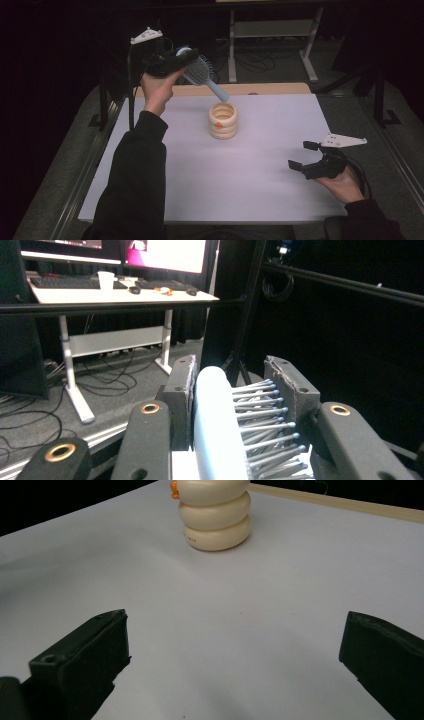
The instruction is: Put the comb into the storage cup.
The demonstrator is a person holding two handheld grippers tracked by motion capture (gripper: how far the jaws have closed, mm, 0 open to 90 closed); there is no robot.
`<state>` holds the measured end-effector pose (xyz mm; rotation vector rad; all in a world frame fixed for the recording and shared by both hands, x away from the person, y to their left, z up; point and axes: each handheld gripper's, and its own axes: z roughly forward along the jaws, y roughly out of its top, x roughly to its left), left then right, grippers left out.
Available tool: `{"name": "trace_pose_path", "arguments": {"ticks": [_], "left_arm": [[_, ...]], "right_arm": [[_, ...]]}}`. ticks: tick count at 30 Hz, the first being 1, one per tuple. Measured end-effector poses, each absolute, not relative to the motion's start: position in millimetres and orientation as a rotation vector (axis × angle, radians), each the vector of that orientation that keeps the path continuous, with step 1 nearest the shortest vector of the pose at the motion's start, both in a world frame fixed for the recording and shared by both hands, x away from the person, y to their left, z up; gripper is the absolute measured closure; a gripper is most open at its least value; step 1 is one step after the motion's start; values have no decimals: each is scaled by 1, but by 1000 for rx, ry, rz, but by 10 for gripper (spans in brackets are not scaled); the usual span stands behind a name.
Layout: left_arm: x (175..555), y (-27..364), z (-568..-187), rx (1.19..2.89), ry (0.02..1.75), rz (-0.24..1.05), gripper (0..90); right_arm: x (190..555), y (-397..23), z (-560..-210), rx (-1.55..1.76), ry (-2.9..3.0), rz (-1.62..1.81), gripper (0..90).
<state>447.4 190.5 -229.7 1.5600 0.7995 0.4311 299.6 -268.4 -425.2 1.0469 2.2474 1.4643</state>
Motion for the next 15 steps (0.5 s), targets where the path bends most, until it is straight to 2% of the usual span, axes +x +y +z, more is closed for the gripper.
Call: {"name": "trace_pose_path", "arguments": {"ticks": [15], "left_arm": [[457,181,-259,1599,820,411,581]], "right_arm": [[299,-268,-431,1047,2260,1449,0]]}}
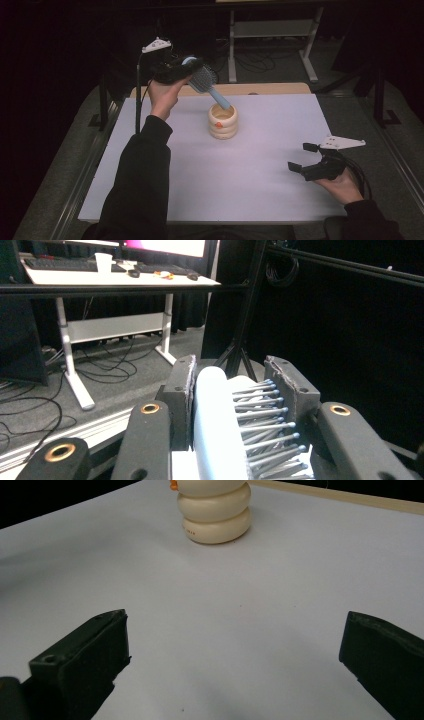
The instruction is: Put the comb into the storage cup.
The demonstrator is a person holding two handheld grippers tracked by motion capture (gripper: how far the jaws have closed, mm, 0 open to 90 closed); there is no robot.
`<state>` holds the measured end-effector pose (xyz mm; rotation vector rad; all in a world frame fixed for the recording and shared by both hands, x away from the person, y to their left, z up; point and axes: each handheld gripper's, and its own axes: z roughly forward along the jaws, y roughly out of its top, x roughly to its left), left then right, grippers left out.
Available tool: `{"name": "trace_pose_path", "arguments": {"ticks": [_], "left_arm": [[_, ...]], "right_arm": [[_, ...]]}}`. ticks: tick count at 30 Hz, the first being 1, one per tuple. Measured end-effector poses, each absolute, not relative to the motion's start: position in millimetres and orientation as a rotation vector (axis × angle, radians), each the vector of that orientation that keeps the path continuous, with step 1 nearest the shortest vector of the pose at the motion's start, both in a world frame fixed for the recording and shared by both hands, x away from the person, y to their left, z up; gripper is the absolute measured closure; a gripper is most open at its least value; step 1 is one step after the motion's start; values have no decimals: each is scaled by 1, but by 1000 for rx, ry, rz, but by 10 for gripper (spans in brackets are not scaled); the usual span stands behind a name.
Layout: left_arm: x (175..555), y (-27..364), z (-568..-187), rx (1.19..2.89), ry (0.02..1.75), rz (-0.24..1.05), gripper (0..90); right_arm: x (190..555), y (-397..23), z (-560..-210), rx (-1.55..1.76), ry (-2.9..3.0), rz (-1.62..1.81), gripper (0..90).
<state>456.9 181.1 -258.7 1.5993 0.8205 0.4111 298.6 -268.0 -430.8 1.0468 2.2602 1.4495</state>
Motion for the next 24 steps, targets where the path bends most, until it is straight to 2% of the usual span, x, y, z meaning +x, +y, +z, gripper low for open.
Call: {"name": "trace_pose_path", "arguments": {"ticks": [24], "left_arm": [[469,170,-290,1638,865,390,578]], "right_arm": [[298,-267,-432,1037,2272,1446,0]]}}
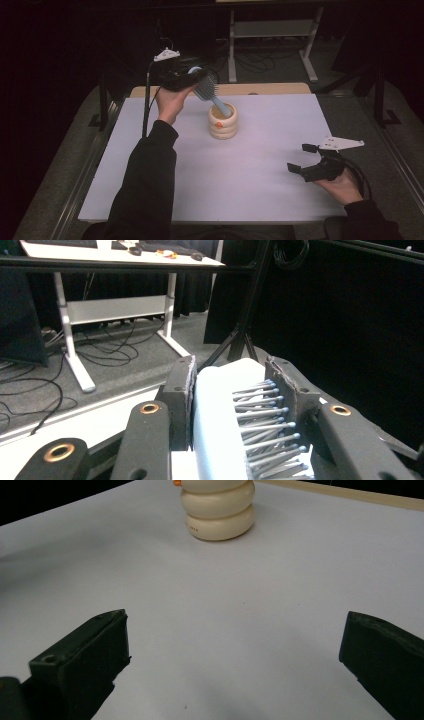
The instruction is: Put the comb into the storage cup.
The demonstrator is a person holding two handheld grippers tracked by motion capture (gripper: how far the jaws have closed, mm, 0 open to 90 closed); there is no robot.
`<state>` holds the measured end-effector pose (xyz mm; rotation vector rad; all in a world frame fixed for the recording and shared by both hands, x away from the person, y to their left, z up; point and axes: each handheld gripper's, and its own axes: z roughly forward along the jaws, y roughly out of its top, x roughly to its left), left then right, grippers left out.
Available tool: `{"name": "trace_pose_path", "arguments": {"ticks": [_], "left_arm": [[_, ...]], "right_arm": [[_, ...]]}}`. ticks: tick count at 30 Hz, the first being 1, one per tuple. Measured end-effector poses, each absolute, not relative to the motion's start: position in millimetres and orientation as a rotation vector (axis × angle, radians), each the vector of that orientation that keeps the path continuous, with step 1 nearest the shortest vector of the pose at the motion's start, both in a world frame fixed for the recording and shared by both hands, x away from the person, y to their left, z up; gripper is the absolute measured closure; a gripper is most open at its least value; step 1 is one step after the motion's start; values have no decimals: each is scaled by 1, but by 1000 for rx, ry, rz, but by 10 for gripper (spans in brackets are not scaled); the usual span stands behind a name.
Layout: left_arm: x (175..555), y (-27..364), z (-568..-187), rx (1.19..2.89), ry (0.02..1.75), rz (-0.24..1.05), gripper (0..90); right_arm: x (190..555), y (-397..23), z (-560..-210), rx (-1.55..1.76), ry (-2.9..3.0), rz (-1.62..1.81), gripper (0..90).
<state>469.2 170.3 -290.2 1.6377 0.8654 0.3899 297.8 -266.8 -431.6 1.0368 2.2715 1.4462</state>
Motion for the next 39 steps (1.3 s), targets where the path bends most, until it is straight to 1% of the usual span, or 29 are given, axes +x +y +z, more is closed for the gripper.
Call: {"name": "trace_pose_path", "arguments": {"ticks": [18,39], "left_arm": [[479,158,-308,1710,881,420,576],[483,148,-319,1728,892,439,574]], "right_arm": [[296,-270,-429,1025,2240,1455,0],[296,-267,-433,1037,2270,1443,0]]}}
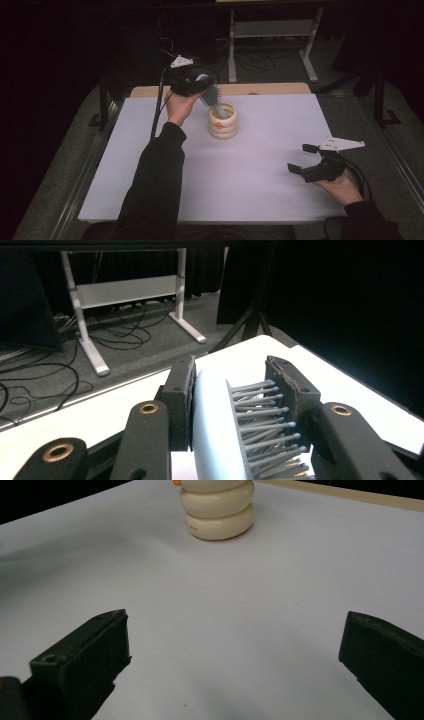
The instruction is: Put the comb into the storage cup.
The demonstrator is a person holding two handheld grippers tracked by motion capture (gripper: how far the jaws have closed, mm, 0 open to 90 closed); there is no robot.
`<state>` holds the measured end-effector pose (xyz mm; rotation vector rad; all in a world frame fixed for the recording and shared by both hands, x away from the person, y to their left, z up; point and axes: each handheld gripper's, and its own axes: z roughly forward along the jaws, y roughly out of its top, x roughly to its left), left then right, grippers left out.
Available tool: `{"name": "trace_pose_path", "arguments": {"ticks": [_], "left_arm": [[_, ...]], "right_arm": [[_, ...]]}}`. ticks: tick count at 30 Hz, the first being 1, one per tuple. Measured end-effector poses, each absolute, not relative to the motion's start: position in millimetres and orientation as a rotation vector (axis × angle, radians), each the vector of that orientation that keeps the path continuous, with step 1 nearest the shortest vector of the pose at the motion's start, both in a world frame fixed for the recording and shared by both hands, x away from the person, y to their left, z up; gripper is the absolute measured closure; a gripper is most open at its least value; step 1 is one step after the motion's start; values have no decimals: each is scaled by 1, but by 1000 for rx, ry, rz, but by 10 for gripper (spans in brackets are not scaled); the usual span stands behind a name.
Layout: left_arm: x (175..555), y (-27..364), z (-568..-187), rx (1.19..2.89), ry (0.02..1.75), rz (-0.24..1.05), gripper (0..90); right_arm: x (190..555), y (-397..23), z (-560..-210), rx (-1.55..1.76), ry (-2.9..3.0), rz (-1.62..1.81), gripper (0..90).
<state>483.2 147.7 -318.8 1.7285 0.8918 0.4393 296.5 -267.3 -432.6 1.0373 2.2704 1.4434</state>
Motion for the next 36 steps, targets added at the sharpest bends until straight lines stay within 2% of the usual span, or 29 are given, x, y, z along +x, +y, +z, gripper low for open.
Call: {"name": "trace_pose_path", "arguments": {"ticks": [21,26,28,32,36], "left_arm": [[487,153,-334,1741,915,389,541],[485,159,-337,1724,909,364,467],[485,161,-337,1729,905,334,403],[483,164,-337,1735,911,361,212],[478,172,-336,1705,894,396,125]], "right_arm": [[296,-267,-434,1041,2280,1439,0],[297,-266,-434,1040,2286,1437,0],[297,-266,-434,1041,2286,1437,0],[297,-266,-435,1043,2288,1434,0],[297,-266,-435,1042,2289,1435,0]]}}
